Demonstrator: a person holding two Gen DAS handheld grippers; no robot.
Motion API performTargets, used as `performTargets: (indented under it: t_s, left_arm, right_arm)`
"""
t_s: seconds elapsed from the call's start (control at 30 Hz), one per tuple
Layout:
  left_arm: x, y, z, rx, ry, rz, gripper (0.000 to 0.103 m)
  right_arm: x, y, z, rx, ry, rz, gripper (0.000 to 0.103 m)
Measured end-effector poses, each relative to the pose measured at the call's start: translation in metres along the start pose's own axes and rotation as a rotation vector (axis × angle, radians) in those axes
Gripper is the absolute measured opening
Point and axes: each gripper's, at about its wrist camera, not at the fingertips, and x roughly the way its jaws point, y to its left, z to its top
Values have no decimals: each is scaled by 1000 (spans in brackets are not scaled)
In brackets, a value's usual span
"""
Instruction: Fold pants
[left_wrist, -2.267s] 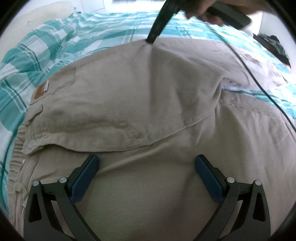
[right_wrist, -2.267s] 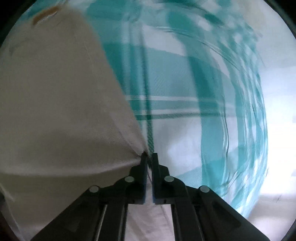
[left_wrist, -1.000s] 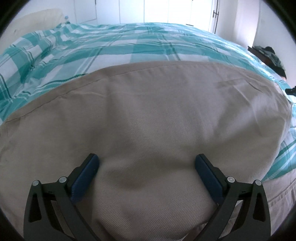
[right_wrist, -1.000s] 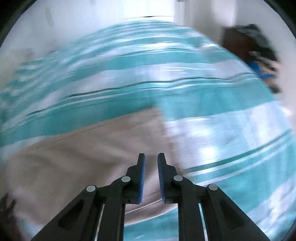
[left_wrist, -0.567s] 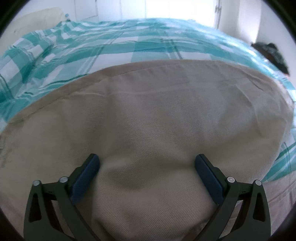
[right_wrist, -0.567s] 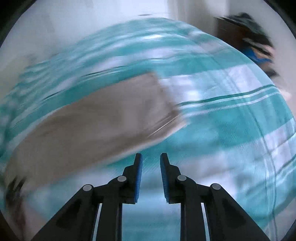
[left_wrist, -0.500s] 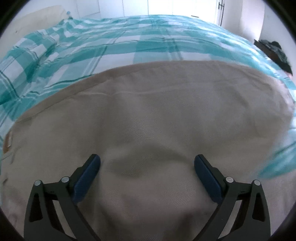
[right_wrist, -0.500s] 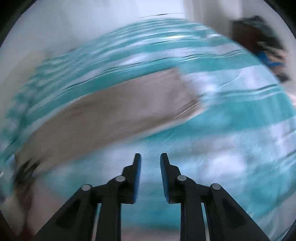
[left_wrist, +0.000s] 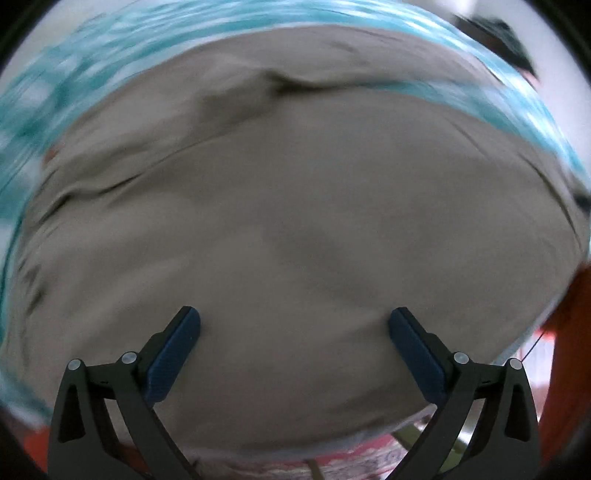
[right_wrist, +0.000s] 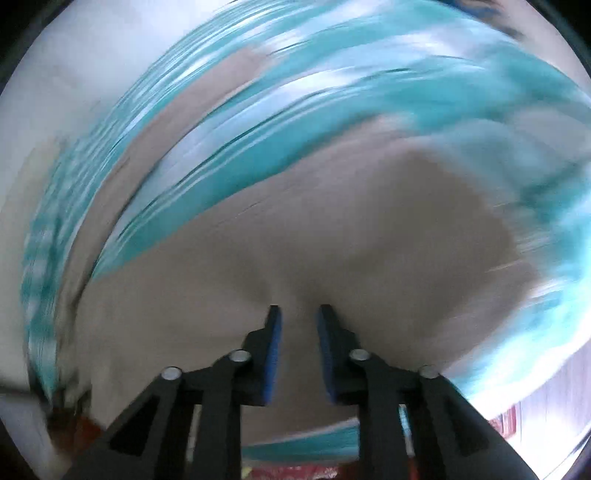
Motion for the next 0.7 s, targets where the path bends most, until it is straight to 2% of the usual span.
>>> performTargets:
  t_s: [0.07,0.1,0.13,0.17,0.27,0.37,0.47,0.5,0.6,0.7]
  left_arm:
    - [-15,12,-3,-49,-39,27,102]
    - [-25,18,-4,-78,-79,35,102]
    - [-32,24,-4,-100,-110,50,102]
    - [-40,33,-3,-138,-148,88,102]
    - [-36,65,-2,-262,-170,152,102]
    - [-10,88,-22,-326,-36,251,101]
    - [-13,94,-41,-375,-40,216,102]
    - [-17,94,-44,-382,-44,209,102]
    - [-28,86,-47,-358,-90,204,102]
    - [-24,80,-51,-318,-80,215,102]
  right_arm:
    - [-8,0,7,-7,-31,-59,11]
    - [-14,10,7,-33,-47,-94,14]
    - [-18,26,4,-68,-67,-122,21]
    - [-22,37,0,-93,-82,-109,22]
    - [-29,100,-23,-148,-125,72,26]
    - [-19,154,-51,-249,-119,206,30]
    - [5,201,-85,-340,-46,318,30]
    - [15,213,-97,-349,-18,338,30]
    - [38,216,-113,-360,1,278,30]
    - [29,200,-103,-324,9,296,29]
